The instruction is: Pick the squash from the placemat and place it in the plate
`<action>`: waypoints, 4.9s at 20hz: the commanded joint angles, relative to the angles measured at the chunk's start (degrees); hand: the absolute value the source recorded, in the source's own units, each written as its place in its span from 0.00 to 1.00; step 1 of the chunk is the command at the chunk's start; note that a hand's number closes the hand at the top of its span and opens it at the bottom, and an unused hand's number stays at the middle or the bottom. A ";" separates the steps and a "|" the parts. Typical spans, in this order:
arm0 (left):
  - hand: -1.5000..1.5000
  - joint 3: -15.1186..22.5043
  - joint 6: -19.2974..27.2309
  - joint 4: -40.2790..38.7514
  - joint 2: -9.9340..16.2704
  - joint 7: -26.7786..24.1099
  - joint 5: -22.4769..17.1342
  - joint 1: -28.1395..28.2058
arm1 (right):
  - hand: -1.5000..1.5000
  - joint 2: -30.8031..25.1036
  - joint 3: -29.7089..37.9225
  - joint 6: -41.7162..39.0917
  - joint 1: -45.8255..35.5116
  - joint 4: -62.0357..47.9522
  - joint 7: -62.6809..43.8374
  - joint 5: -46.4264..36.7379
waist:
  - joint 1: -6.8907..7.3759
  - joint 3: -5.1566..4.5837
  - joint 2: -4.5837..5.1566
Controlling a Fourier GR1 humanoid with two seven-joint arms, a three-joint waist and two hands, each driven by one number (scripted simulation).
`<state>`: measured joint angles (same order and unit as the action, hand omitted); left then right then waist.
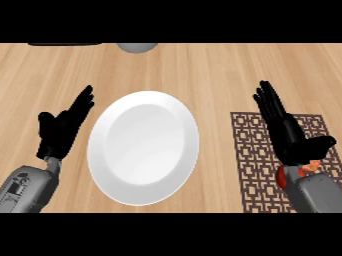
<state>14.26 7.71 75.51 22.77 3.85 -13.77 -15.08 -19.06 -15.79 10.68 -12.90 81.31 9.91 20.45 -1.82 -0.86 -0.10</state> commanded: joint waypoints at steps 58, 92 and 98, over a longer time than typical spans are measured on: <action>0.50 -12.53 -0.06 6.89 2.42 -12.89 14.32 18.68 | 0.00 -22.91 16.49 -34.53 9.83 -7.63 -14.83 -17.16 | 2.01 0.86 0.14; 0.50 -19.53 -5.73 11.62 -5.91 -11.46 24.56 21.58 | 1.00 -9.49 22.73 -34.85 0.93 -23.81 -0.73 -37.52 | 2.06 0.87 0.09; 0.50 -17.70 -7.47 10.38 -4.91 -10.98 24.15 16.21 | 1.00 -15.20 10.58 -28.61 -13.18 -22.47 1.61 -54.82 | 7.02 0.99 1.21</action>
<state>-4.59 1.01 85.19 17.68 -7.77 9.91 3.30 -32.28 0.81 -20.97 -18.86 58.09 10.67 -25.81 2.20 -0.12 0.43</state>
